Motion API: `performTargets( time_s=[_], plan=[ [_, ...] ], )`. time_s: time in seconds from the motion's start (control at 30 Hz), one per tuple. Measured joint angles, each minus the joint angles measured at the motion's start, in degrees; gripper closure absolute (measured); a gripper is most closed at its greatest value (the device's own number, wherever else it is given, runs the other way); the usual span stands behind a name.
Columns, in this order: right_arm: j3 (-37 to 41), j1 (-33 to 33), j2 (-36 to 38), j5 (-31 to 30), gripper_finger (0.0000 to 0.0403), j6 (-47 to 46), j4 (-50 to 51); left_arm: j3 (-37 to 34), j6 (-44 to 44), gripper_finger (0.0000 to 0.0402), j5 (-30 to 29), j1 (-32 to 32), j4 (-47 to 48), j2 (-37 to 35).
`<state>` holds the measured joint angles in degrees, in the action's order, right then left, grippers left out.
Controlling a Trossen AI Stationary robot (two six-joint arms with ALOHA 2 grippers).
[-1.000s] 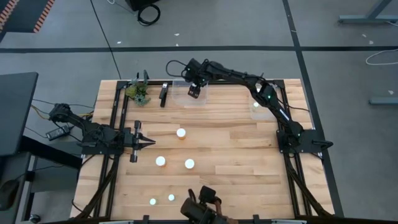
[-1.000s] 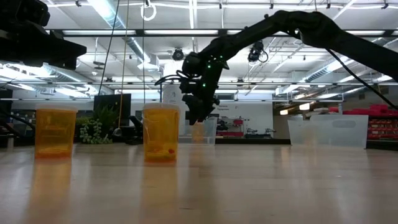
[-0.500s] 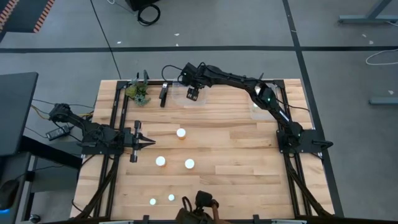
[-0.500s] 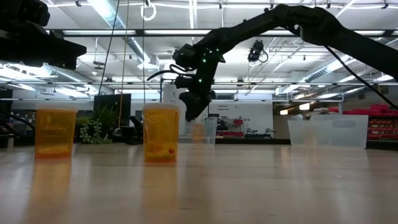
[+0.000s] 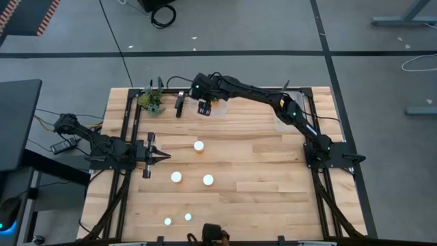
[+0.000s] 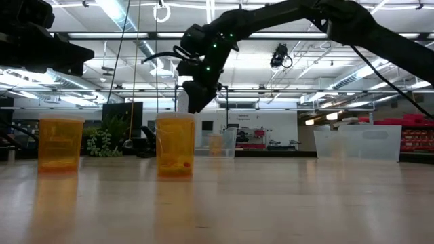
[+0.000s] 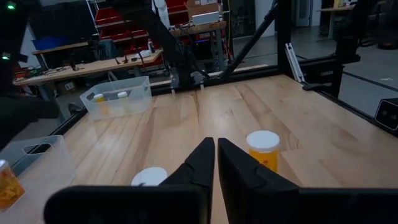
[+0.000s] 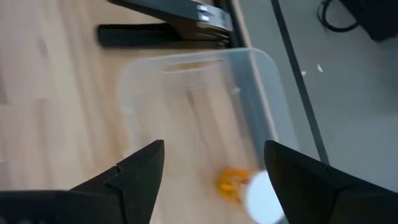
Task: Pick and place medicine bottles into bin by pill shape (circle, oval)
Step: Put the top big orange pill bottle into the left transparent bin
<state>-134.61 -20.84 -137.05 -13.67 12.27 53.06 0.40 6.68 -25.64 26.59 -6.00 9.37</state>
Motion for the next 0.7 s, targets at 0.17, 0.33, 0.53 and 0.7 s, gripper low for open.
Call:
performTargets(
  time_s=[0.17, 0.33, 0.53, 0.7],
  plan=[
    [0.00, 2.53, -0.02, 2.35, 0.0120, -0.11, 0.02, 0.00, 0.01, 0.0366, 0.01, -0.01, 0.00, 0.00],
    [0.00, 5.37, -0.08, 6.99, 0.0120, -0.28, 0.02, 0.00, -0.01, 0.0371, -0.01, -0.02, 0.00, 0.00],
    [0.00, 8.72, -0.11, 13.85, 0.0120, 0.08, -0.03, 0.00, -0.01, 0.0375, 0.00, 0.00, -0.01, 0.00],
    [0.00, 11.02, -0.11, 19.52, 0.0120, 2.11, -0.02, 0.00, -0.01, 0.0368, 0.00, 0.00, -0.02, 0.00]
  ],
)
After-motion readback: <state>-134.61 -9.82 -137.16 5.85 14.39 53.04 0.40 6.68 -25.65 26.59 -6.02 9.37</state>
